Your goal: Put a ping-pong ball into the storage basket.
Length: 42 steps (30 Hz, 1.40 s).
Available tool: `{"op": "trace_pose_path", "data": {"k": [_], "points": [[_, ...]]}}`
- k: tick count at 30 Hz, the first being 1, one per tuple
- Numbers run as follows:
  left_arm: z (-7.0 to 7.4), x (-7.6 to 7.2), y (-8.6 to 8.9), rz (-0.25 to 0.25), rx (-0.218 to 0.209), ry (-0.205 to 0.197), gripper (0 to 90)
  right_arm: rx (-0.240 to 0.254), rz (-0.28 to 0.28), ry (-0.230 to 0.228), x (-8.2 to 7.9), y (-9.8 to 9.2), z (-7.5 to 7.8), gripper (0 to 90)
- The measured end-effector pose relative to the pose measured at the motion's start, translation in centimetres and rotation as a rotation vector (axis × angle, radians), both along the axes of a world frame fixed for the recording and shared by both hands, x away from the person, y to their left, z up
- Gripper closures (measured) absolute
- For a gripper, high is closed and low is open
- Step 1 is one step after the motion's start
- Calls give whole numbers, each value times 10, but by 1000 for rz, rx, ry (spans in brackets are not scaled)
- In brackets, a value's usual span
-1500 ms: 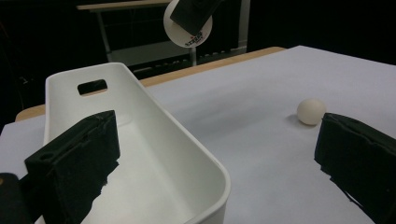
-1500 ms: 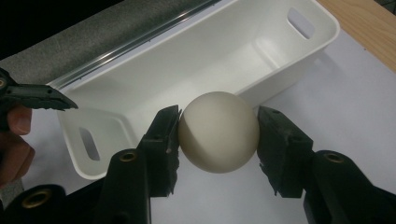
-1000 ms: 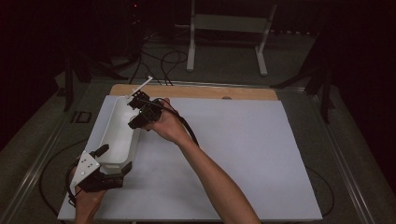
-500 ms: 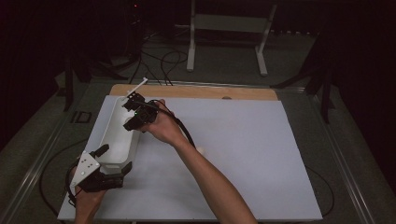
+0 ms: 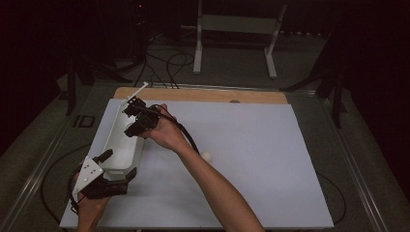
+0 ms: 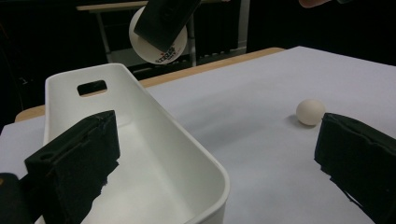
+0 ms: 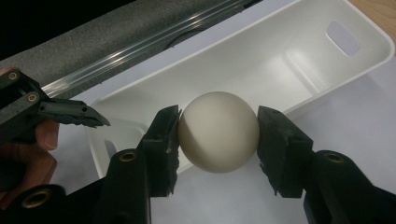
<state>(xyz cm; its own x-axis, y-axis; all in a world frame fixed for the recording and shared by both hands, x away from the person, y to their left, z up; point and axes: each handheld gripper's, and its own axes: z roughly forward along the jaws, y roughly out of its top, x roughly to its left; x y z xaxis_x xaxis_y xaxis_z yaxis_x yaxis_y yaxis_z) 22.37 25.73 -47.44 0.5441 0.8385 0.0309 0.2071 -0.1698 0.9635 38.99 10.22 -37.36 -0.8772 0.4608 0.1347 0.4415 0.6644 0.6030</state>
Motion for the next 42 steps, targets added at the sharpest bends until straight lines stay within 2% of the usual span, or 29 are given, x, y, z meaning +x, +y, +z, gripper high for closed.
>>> {"op": "trace_pose_path", "data": {"k": [13, 42], "points": [[0, 0, 1, 1, -3, -3, 7, -3, 17, -2, -3, 6, 1, 503], [0, 0, 1, -3, 2, -2, 7, 26, 61, -2, -12, 20, 5, 500]]}}
